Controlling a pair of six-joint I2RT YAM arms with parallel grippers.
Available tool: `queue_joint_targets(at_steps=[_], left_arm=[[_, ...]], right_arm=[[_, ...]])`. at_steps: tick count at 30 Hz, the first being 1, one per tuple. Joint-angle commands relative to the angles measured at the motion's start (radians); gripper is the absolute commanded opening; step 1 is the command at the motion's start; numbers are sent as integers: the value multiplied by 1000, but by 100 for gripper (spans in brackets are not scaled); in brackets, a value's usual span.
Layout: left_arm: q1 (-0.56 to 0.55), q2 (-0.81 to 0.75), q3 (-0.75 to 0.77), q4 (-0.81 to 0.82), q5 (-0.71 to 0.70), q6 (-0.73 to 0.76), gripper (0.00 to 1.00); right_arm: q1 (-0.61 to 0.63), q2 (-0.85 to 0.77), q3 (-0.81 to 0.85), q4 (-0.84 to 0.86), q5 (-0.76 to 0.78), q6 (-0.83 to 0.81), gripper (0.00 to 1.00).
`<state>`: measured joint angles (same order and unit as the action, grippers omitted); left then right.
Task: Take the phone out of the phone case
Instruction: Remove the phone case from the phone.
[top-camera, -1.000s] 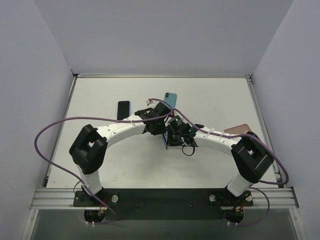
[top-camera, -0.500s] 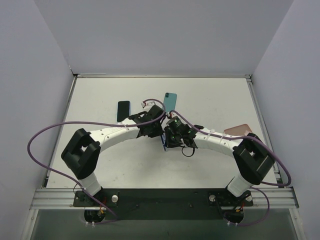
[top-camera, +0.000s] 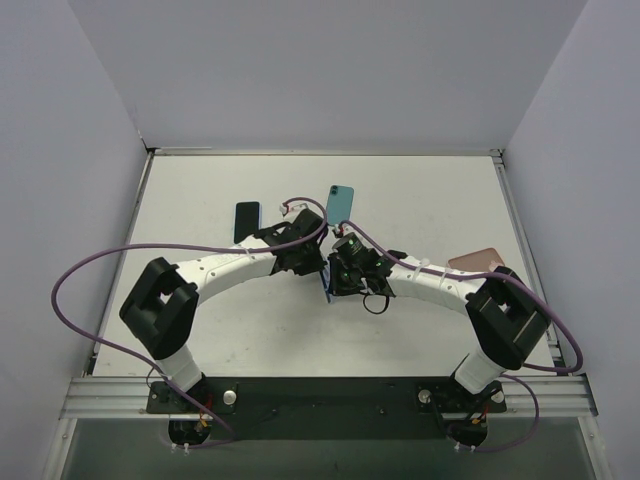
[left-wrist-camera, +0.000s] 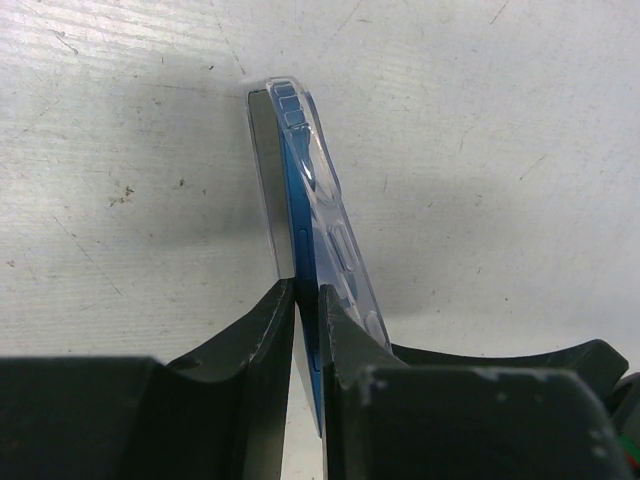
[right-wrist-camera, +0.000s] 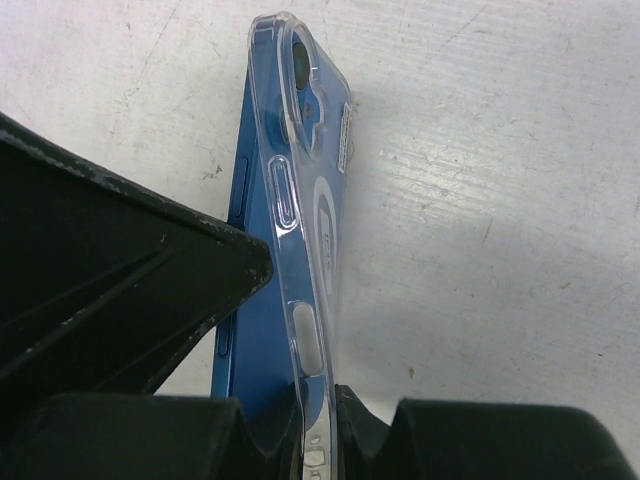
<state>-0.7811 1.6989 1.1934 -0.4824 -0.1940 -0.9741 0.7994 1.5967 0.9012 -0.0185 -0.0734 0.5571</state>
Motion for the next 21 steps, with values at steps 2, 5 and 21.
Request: queue_joint_targets(at_steps=[2, 5, 21], left_arm=[[55, -53, -21, -243, -87, 89, 0], [57, -58, -32, -240, -68, 103, 0], [117, -68, -109, -153, 100, 167, 0]], right_arm=[[-54, -49, 1, -80, 152, 18, 0], [-62, -49, -19, -61, 139, 15, 0], [-57, 6, -67, 22, 99, -129, 3]])
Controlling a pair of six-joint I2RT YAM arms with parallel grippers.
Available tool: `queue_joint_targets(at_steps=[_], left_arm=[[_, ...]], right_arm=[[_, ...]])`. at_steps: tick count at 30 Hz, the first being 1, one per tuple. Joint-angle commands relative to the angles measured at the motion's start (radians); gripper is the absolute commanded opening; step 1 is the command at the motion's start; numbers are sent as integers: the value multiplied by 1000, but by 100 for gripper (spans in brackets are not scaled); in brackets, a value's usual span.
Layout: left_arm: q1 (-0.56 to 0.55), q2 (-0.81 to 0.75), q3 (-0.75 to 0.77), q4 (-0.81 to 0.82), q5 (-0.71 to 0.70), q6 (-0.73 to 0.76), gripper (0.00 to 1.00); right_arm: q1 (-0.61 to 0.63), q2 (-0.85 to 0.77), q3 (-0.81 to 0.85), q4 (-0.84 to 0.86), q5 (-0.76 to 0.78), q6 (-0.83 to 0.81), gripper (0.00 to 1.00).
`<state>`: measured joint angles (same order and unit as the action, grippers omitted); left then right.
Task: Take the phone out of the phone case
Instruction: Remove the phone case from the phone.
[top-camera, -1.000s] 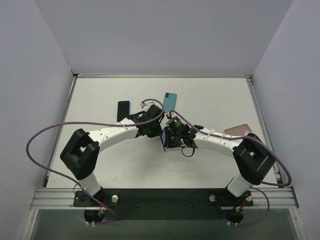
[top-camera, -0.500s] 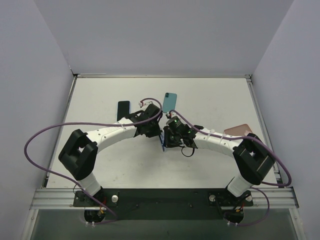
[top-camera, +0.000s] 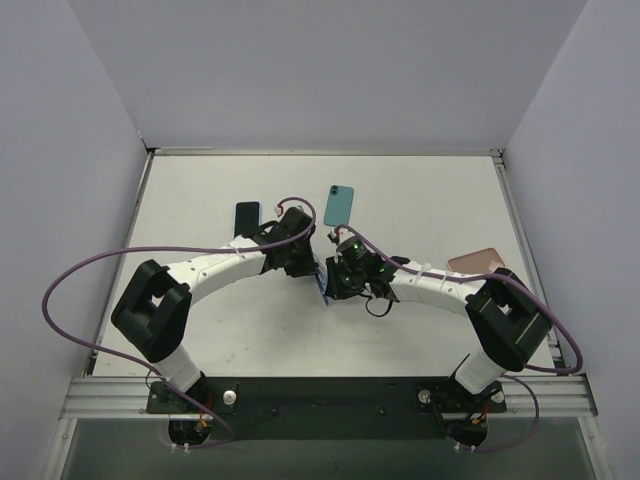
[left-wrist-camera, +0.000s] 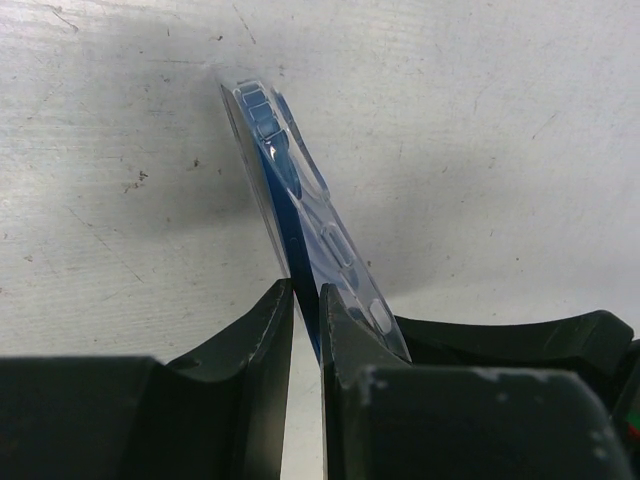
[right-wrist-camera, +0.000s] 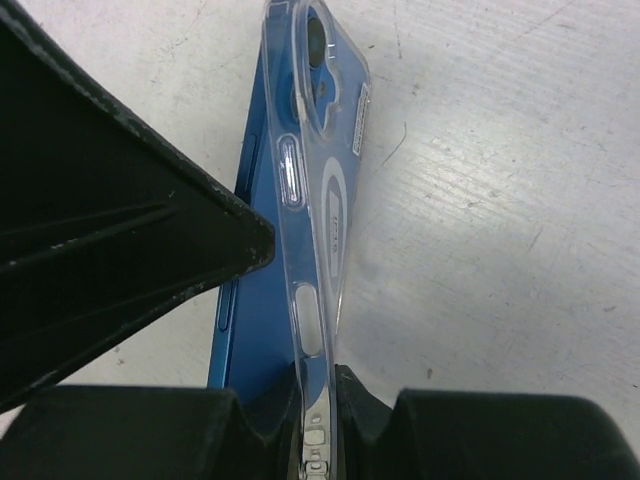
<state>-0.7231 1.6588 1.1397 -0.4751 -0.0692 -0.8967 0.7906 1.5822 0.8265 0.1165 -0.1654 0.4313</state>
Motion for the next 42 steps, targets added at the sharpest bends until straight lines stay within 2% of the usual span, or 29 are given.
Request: queue_joint_targets(at_steps=[1, 2, 6, 19, 22, 23, 24, 25, 31, 33, 34, 37, 38, 42], left_arm=[[62, -24, -58, -149, -18, 85, 0], [62, -22, -58, -148, -17, 82, 0], [62, -13, -57, -149, -17, 77, 0], [63, -10, -72, -146, -14, 58, 0], [63, -10, -81, -135, -3, 56, 0], [65, -8, -84, -134, 2, 55, 0], [63, -8, -86, -132, 2, 56, 0], [63, -8, -84, -132, 2, 61, 0], [63, -24, -118, -108, 14, 85, 0], [63, -33, -135, -79, 35, 88, 10], [63, -40, -150, -66, 49, 88, 23], [63, -45, -172, -40, 69, 90, 36], [62, -47, -182, -37, 69, 91, 43], [60, -53, -207, -14, 112, 90, 51]], right_arm=[[-45, 38, 16, -161, 213, 13, 10], [-45, 47, 20, -179, 231, 67, 22], [-36, 94, 31, -225, 286, 173, 22], [12, 255, 111, -259, 284, 253, 23], [12, 288, 109, -242, 268, 261, 20], [10, 295, 108, -239, 265, 262, 9], [12, 298, 100, -235, 264, 262, 2], [10, 295, 96, -224, 259, 262, 0], [9, 207, 62, -204, 265, 259, 0], [10, 182, 69, -219, 271, 248, 0], [10, 177, 80, -225, 273, 245, 0], [10, 157, 98, -242, 280, 235, 0], [10, 154, 103, -245, 282, 231, 0], [10, 145, 132, -274, 294, 215, 0]])
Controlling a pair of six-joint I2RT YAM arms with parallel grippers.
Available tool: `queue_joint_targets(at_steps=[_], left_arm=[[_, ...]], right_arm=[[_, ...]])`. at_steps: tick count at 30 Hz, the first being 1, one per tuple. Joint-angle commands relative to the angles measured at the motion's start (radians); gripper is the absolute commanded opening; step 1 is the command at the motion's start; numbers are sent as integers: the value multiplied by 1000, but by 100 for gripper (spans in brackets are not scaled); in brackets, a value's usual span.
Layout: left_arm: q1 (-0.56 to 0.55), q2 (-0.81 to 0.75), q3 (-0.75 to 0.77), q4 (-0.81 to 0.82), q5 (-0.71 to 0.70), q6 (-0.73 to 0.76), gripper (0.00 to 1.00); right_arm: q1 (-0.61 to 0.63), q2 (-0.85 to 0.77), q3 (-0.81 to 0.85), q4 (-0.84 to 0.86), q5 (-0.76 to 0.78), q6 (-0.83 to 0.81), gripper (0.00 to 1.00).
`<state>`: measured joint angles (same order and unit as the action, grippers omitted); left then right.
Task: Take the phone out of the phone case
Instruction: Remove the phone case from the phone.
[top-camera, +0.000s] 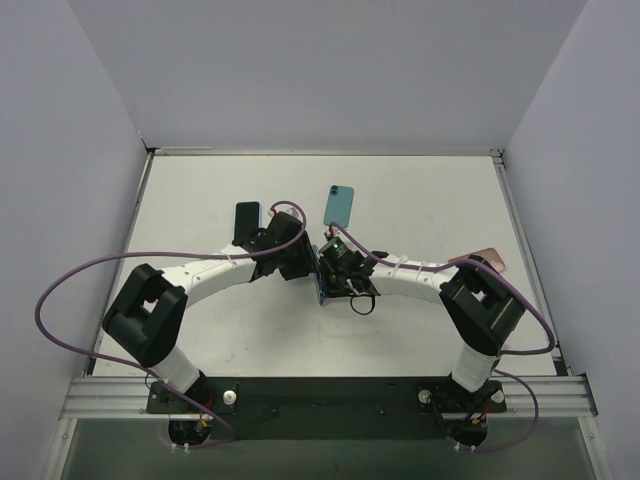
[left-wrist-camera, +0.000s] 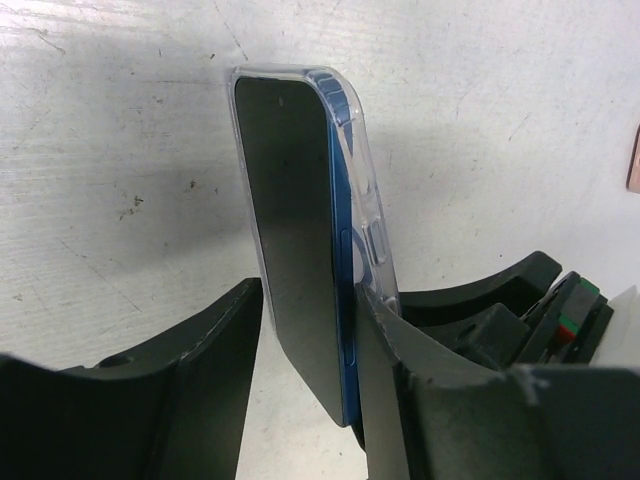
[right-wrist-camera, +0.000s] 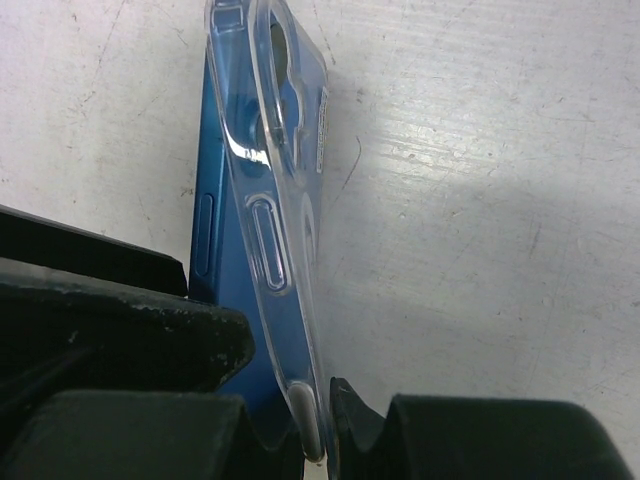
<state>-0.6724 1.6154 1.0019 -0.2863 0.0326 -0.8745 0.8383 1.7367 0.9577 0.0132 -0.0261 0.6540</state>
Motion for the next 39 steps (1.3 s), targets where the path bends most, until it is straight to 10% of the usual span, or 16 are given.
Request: queue_joint_targets(at_steps=[1, 13, 26, 39], left_arm=[[7, -11, -72, -202, 10, 69, 51], [-56, 86, 41, -422, -282, -6, 36], [-76, 150, 27, -406, -353, -116, 46], [-81, 164, 52, -435, -388, -130, 0]], right_arm=[[-38, -11, 6, -174, 158, -13, 0], [-36, -72, 50, -209, 186, -19, 0], [-39, -111, 69, -208, 181, 7, 0], [-48, -134, 50, -206, 183, 13, 0]])
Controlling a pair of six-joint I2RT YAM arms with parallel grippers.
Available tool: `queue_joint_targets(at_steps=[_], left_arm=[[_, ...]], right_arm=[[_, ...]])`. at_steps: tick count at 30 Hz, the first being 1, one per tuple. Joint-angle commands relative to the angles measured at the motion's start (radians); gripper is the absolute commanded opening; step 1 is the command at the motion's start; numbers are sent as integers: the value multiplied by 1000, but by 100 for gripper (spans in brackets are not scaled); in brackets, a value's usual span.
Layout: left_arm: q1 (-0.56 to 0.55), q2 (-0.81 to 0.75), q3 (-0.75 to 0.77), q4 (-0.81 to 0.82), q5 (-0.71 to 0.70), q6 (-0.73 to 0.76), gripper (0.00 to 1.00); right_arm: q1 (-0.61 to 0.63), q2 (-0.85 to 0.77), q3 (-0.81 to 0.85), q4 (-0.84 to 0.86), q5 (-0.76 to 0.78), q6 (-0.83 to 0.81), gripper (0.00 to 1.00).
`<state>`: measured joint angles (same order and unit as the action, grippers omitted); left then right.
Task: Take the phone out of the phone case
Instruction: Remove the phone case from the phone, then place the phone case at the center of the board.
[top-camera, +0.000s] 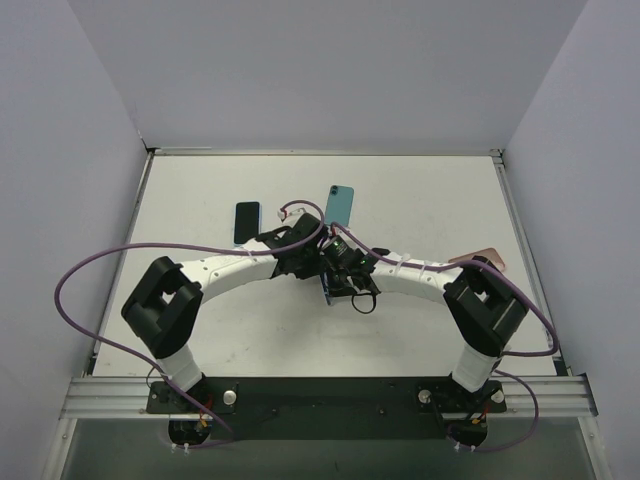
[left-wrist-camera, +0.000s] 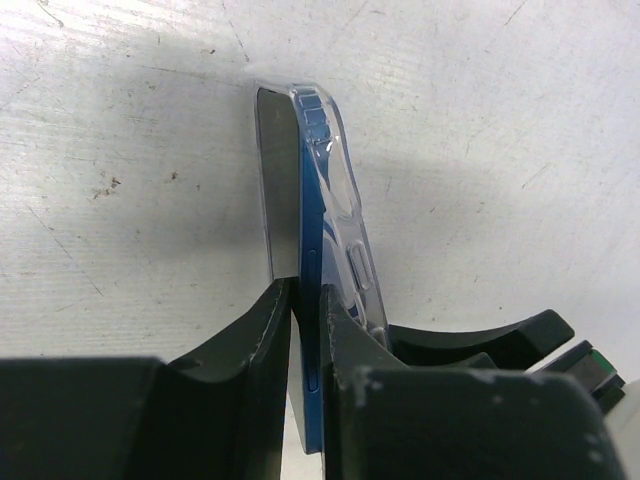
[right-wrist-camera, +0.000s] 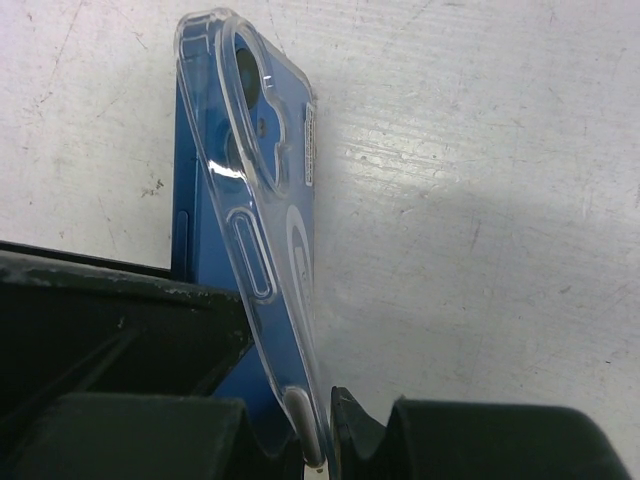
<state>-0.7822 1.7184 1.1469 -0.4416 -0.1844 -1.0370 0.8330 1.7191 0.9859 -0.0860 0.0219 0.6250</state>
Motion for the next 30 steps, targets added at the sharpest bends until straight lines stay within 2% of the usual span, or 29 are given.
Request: queue_joint_targets(at_steps=[1, 12, 20, 26, 30], left_arm=[[31, 49, -89, -290, -171, 34, 0], [52, -129, -18, -333, -90, 92, 0], [142, -163, -24, -281, 32, 118, 0], [172, -206, -29, -261, 92, 138, 0], [187, -243, -46, -168, 183, 186, 0]], right_arm=[[-49, -118, 19, -109, 136, 38, 0], [-43, -89, -7, -101, 153, -57, 0], [-8, -121, -99, 3, 153, -137, 0], [-29, -157, -121, 20, 93, -96, 0], [-147, -214, -121, 48, -70, -71, 0]])
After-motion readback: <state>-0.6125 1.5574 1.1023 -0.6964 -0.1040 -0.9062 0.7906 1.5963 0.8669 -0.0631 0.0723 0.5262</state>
